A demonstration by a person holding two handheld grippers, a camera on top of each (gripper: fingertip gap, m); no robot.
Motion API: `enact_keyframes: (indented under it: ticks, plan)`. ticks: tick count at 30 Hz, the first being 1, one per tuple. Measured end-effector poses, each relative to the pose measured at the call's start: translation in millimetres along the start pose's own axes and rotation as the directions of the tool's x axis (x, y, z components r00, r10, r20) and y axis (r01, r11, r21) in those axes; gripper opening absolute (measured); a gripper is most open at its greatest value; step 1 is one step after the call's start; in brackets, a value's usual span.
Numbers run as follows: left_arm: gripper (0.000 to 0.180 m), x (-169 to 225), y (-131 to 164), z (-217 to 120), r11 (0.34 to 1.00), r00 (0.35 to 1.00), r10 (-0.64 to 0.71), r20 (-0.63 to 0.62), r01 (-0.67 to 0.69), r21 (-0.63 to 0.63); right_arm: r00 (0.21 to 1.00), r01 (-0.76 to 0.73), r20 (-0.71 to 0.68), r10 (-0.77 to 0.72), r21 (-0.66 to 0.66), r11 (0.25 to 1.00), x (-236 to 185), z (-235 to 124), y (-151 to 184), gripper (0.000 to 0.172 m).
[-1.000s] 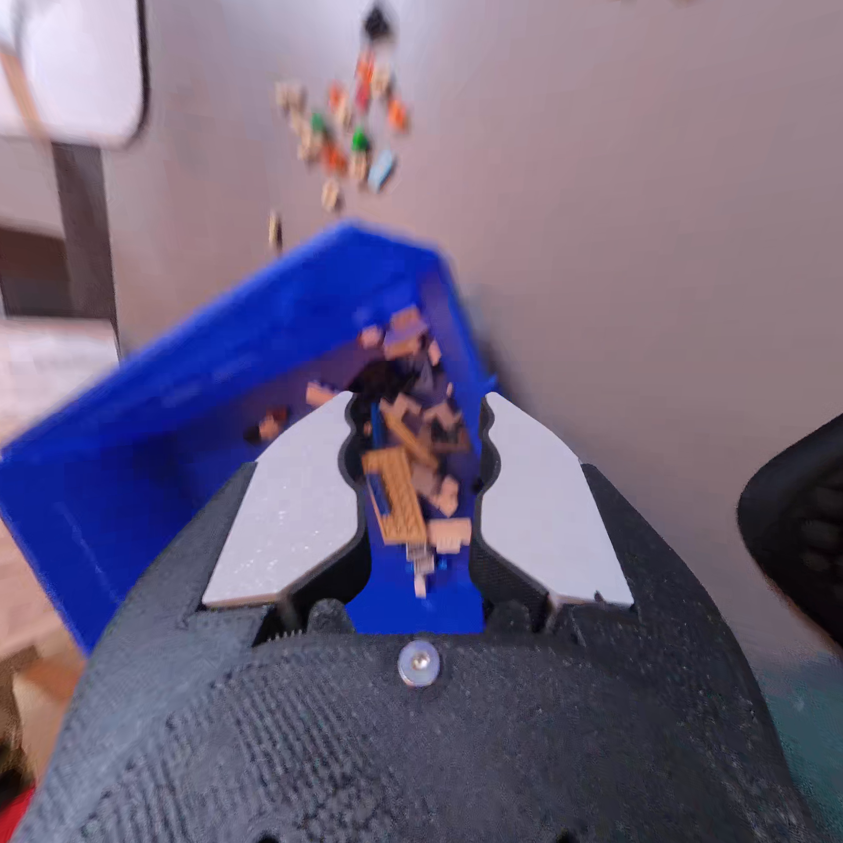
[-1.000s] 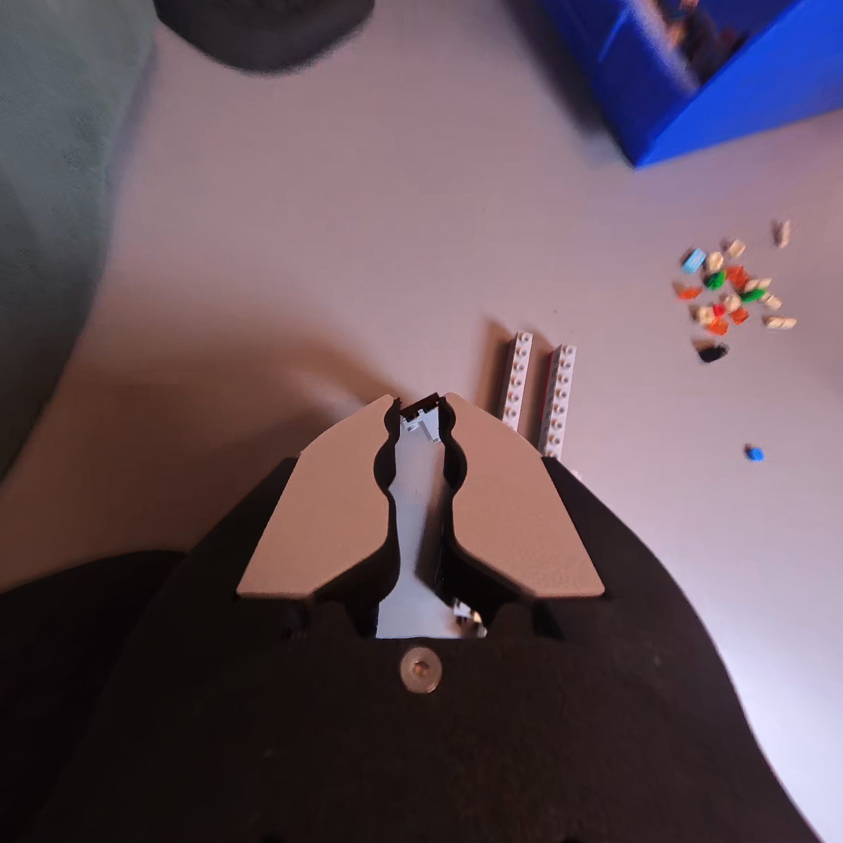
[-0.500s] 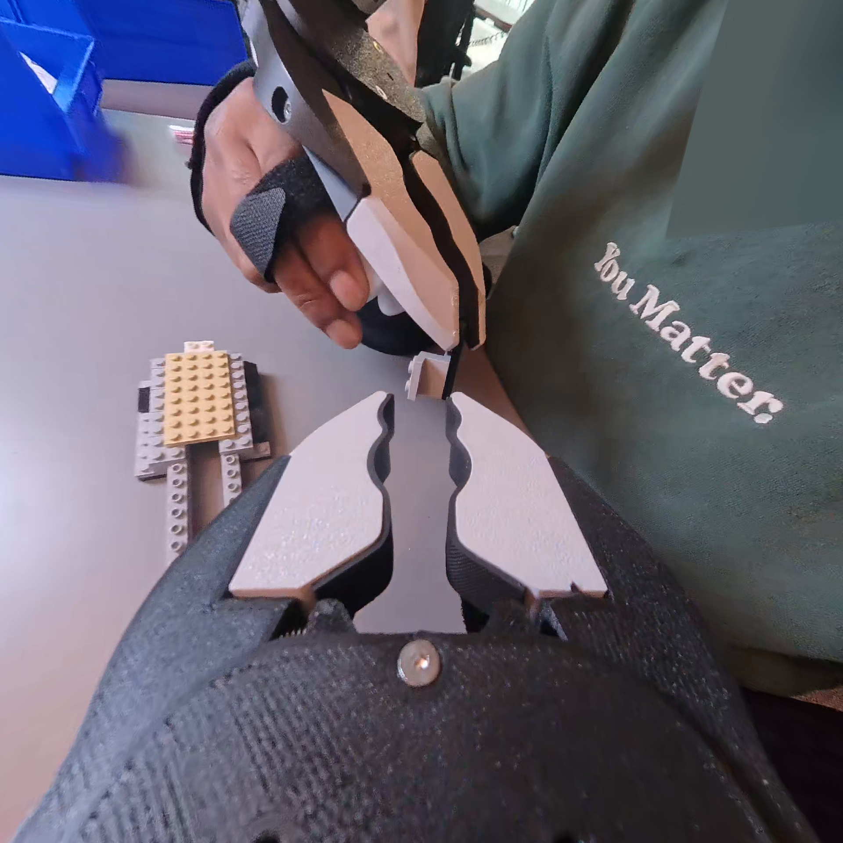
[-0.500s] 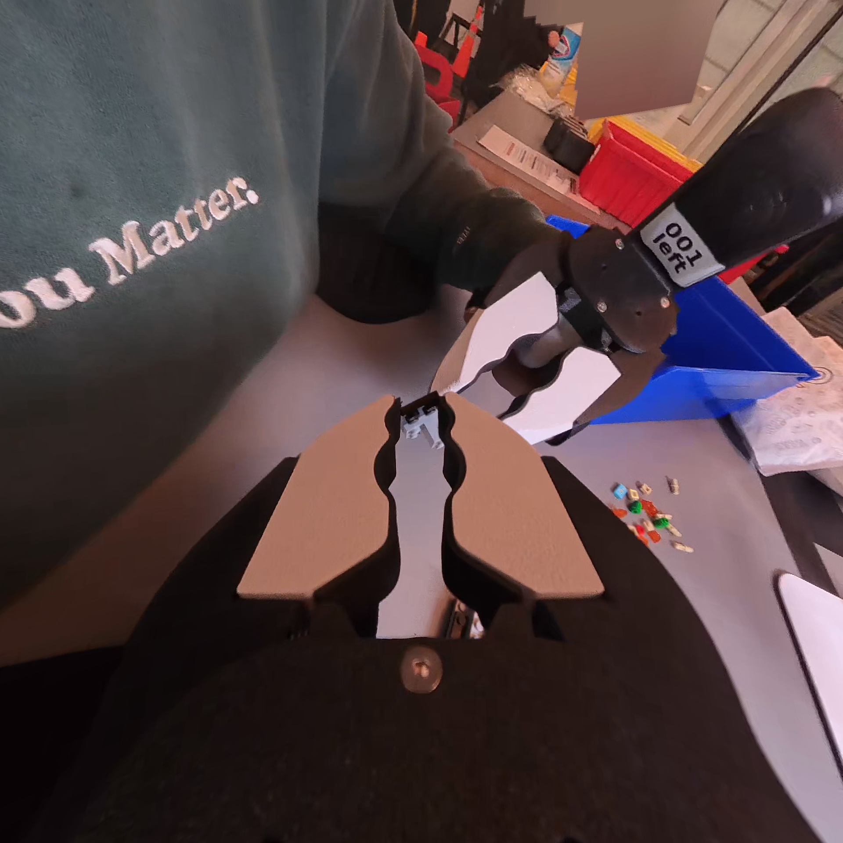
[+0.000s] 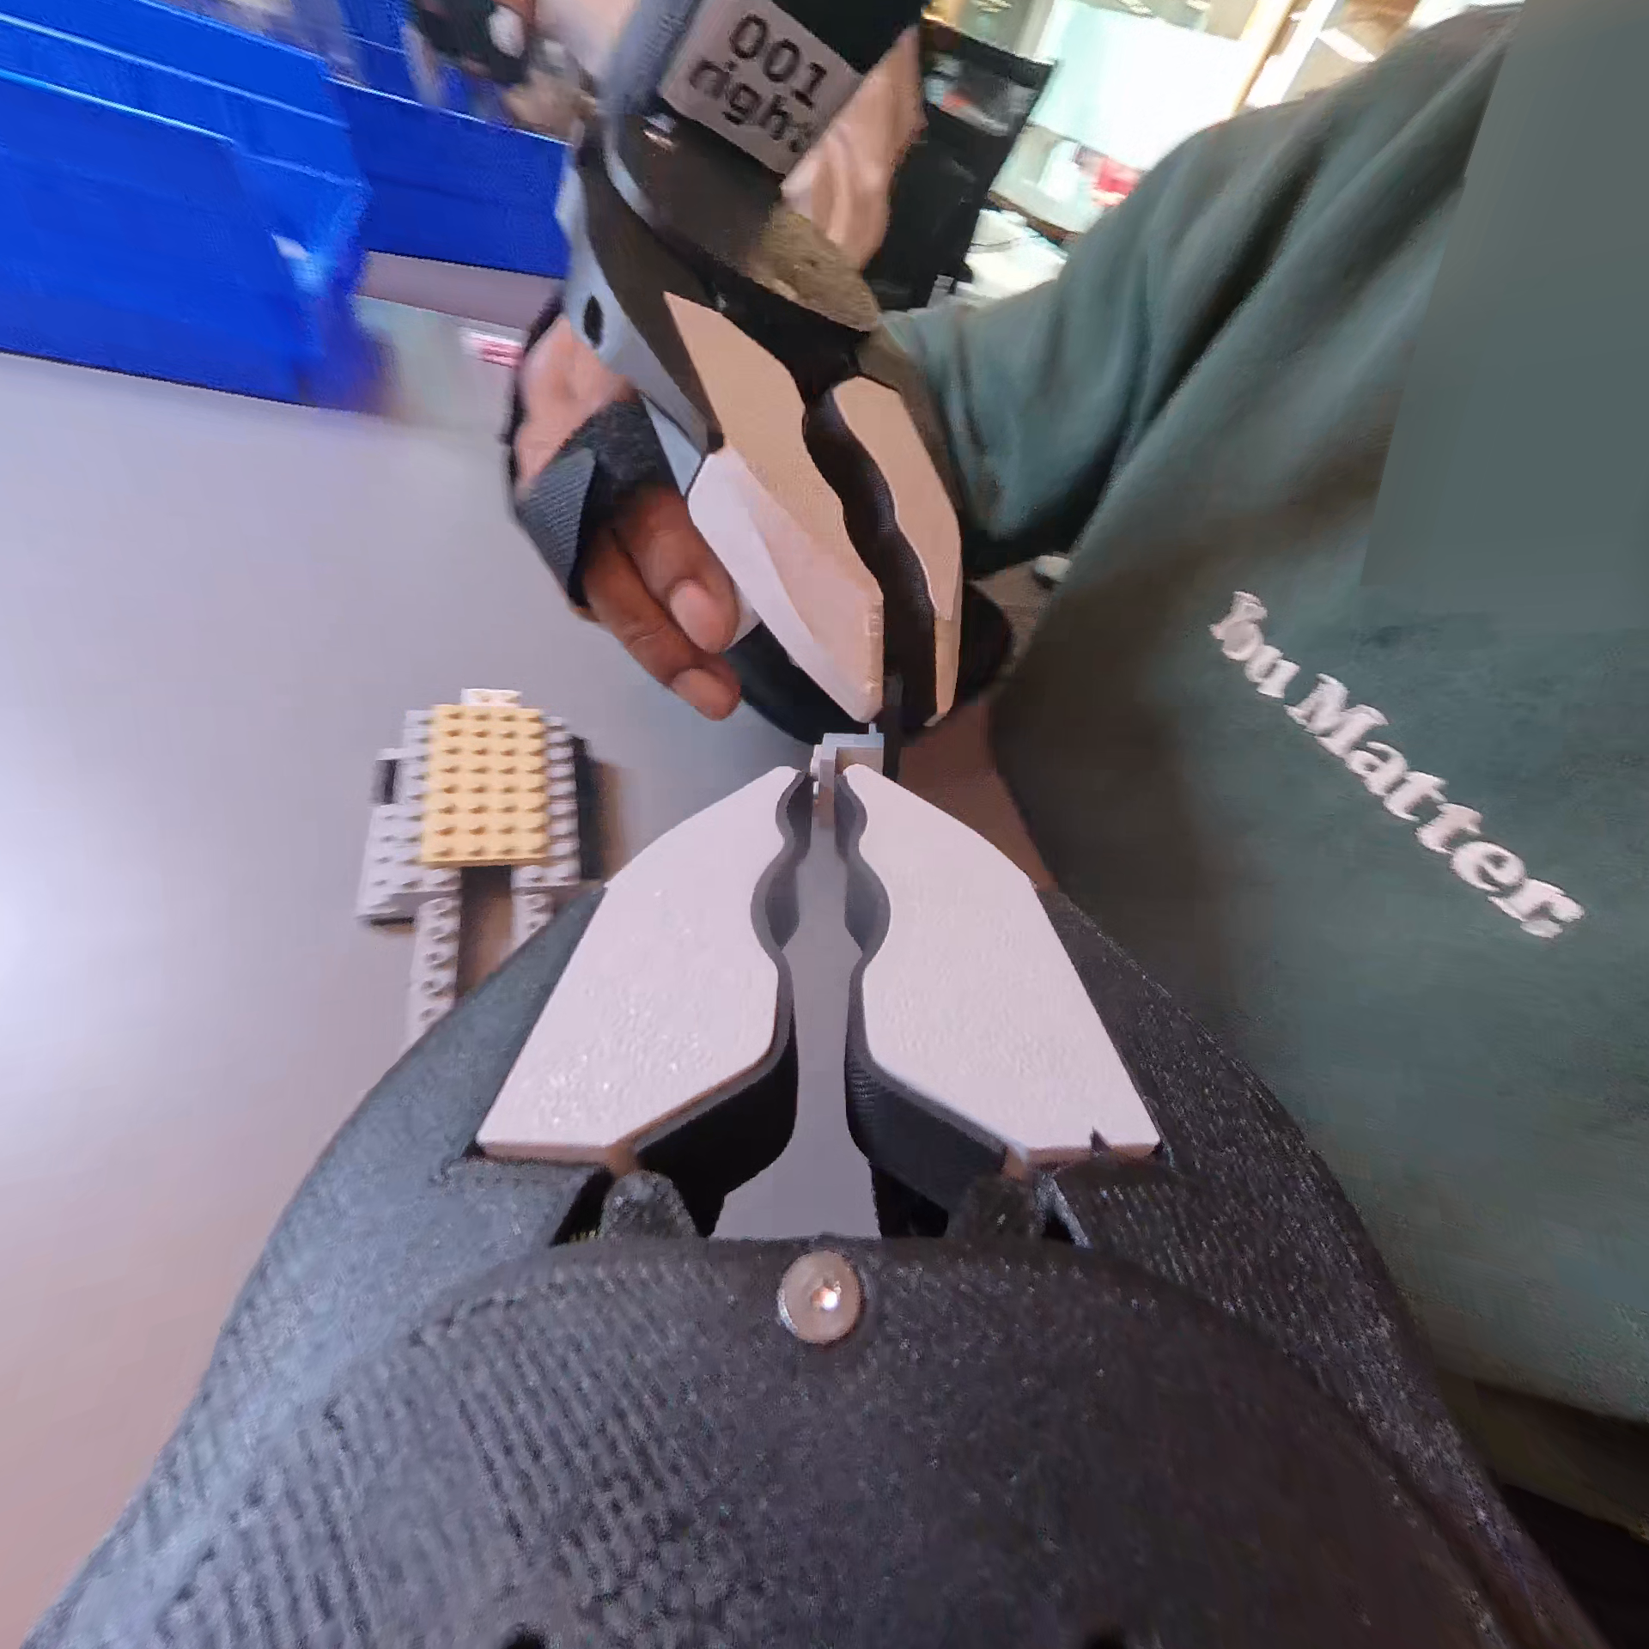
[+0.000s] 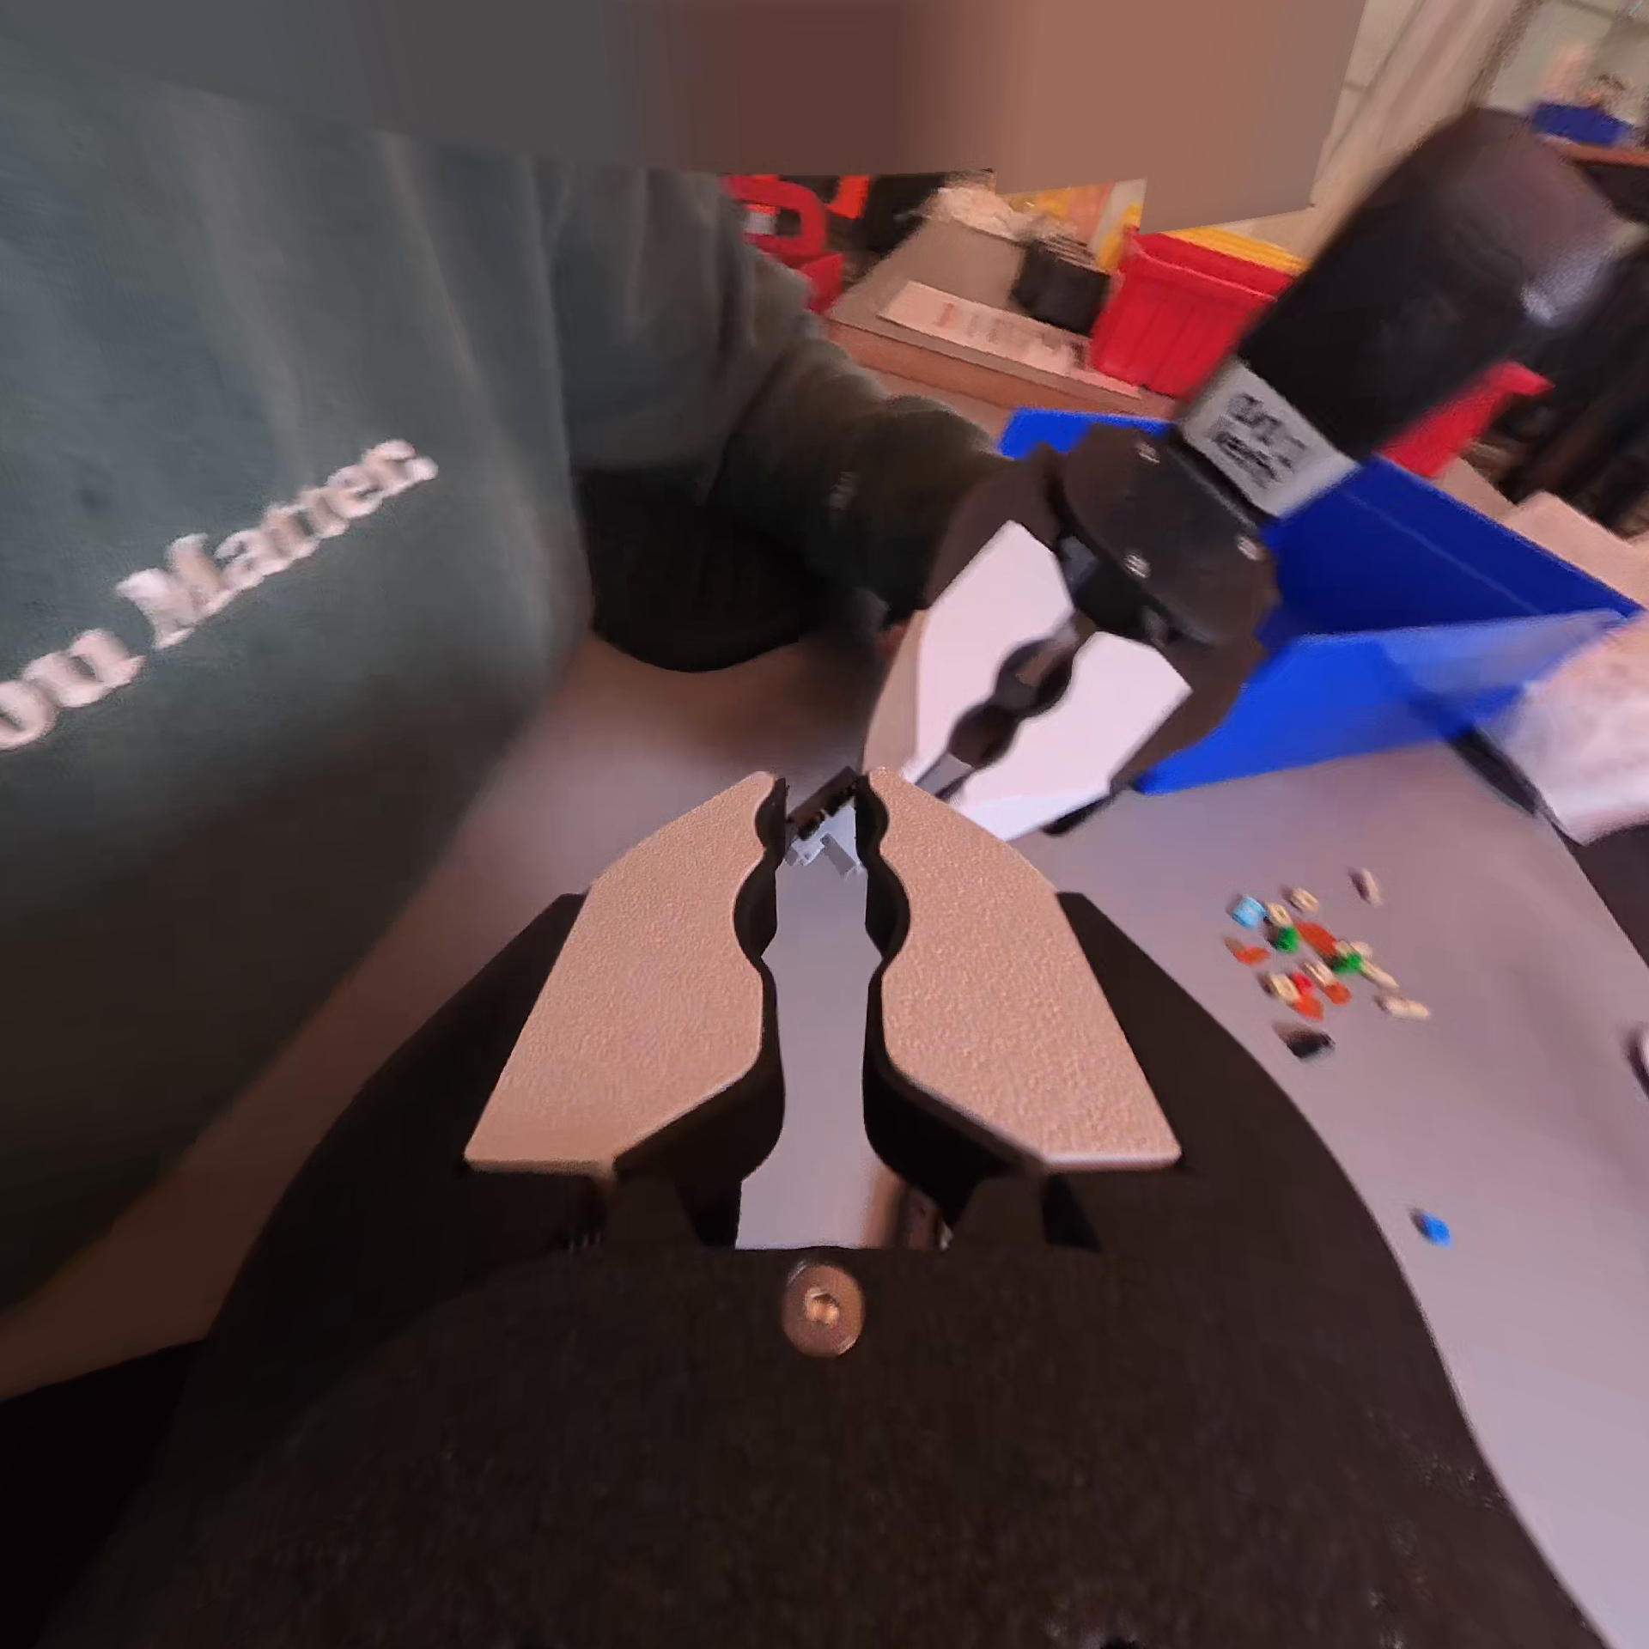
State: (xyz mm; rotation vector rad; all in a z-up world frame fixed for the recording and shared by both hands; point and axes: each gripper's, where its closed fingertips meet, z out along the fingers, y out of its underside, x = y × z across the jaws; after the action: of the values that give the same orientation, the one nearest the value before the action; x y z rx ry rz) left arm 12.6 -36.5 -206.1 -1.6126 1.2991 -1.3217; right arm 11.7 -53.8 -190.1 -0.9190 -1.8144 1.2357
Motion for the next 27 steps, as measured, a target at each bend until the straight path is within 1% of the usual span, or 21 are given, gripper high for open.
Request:
enact_keyframes:
  ticks: [1, 2, 3, 5, 7, 8, 11, 12, 14, 15, 16, 17, 18, 19, 20, 21, 23, 24, 26, 27]
  plan:
    - [0.005, -11.8, -3.6, -6.6, 1.0, 0.997, 0.001, 0.082, -0.002, 0.004, 0.997, -0.048, -0.062, 0.048, -0.005, 0.999, 14.2, -4.8, 2.3, 0.014]
    - [0.005, -25.7, -6.8, -14.3, 1.0, 0.983, 0.01, 0.182, -0.01, 0.003, 0.989, -0.099, -0.113, 0.097, -0.011, 0.995, 27.0, -9.7, 4.8, 0.018]
    - [0.005, -36.0, -9.9, -21.8, 0.999, 0.963, 0.033, 0.267, -0.034, -0.001, 0.979, -0.141, -0.152, 0.138, -0.012, 0.99, 36.6, -13.7, 6.9, 0.026]
    - [0.005, -49.6, -12.9, -32.1, 0.995, 0.912, 0.096, 0.399, -0.085, -0.044, 0.961, -0.168, -0.228, 0.16, -0.017, 0.986, 50.2, -18.1, 10.8, 0.03]
    - [0.005, -55.1, -11.7, -33.9, 0.982, 0.86, 0.186, 0.475, -0.143, -0.125, 0.947, -0.127, -0.301, 0.113, -0.027, 0.992, 58.4, -18.7, 12.7, 0.029]
    - [0.005, -55.4, -11.5, -32.2, 0.974, 0.843, 0.219, 0.492, -0.163, -0.154, 0.94, -0.111, -0.328, 0.091, -0.043, 0.993, 60.8, -17.8, 14.3, 0.028]
    - [0.005, -54.9, -8.6, -25.3, 0.961, 0.82, 0.263, 0.508, -0.178, -0.211, 0.936, -0.065, -0.352, 0.016, -0.128, 0.99, 59.7, -11.8, 23.0, 0.024]
    - [0.005, -55.2, -6.9, -24.0, 0.958, 0.816, 0.271, 0.51, -0.177, -0.225, 0.934, -0.034, -0.357, -0.018, -0.14, 0.989, 58.3, -10.3, 23.1, 0.009]
    - [0.005, -57.4, -5.7, -25.2, 0.97, 0.827, 0.22, 0.518, -0.13, -0.205, 0.915, 0.068, -0.376, -0.146, -0.213, 0.975, 58.6, -9.2, 26.0, 0.005]
    - [0.006, -59.5, -5.8, -26.3, 0.982, 0.843, 0.162, 0.512, -0.085, -0.171, 0.891, 0.145, -0.384, -0.24, -0.26, 0.955, 58.9, -8.4, 27.2, 0.005]
    - [0.005, -69.3, -4.7, -33.6, 0.989, 0.826, 0.1, 0.555, -0.024, -0.143, 0.877, 0.238, -0.347, -0.331, -0.285, 0.929, 51.7, -4.2, 26.5, 0.005]
    - [0.005, -82.2, -3.7, -47.6, 0.991, 0.788, 0.095, 0.609, -0.016, -0.134, 0.879, 0.313, -0.281, -0.386, -0.272, 0.91, 37.3, 2.5, 23.7, 0.005]
    - [0.005, -84.6, -6.7, -56.7, 0.998, 0.803, -0.006, 0.596, 0.046, -0.052, 0.876, 0.347, -0.253, -0.412, -0.264, 0.9, 28.1, 7.7, 21.4, 0.005]
    - [0.005, -80.0, -13.6, -61.1, 0.993, 0.835, -0.113, 0.538, 0.107, 0.041, 0.86, 0.383, -0.234, -0.453, -0.29, 0.877, 23.9, 10.5, 22.8, 0.005]
    - [0.005, -78.5, -17.5, -66.6, 0.992, 0.838, -0.126, 0.53, 0.11, 0.061, 0.841, 0.408, -0.229, -0.49, -0.324, 0.853, 25.2, 10.2, 26.2, 0.005]
    - [0.005, -79.4, -18.2, -71.8, 0.997, 0.823, -0.08, 0.562, 0.079, 0.025, 0.844, 0.395, -0.237, -0.482, -0.333, 0.856, 28.9, 8.1, 29.0, 0.005]
    - [0.005, -75.0, -26.1, -80.9, 0.999, 0.8, 0.021, 0.6, 0.004, -0.041, 0.886, 0.306, -0.265, -0.38, -0.279, 0.91, 35.9, 1.3, 31.1, 0.004]
    - [0.005, -73.3, -29.8, -90.0, 0.996, 0.778, 0.073, 0.624, -0.023, -0.088, 0.903, 0.256, -0.282, -0.324, -0.251, 0.933, 40.4, -3.2, 30.9, 0.005]
    - [0.005, -72.6, -36.5, -123.4, 0.973, 0.68, 0.211, 0.702, -0.075, -0.22, 0.917, 0.187, -0.317, -0.244, -0.199, 0.962, 49.4, -13.3, 27.8, 0.004]
    - [0.005, -71.9, -35.3, -143.4, 0.952, 0.628, 0.271, 0.73, -0.063, -0.299, 0.916, 0.166, -0.338, -0.218, -0.175, 0.97, 54.2, -18.9, 24.8, 0.005]
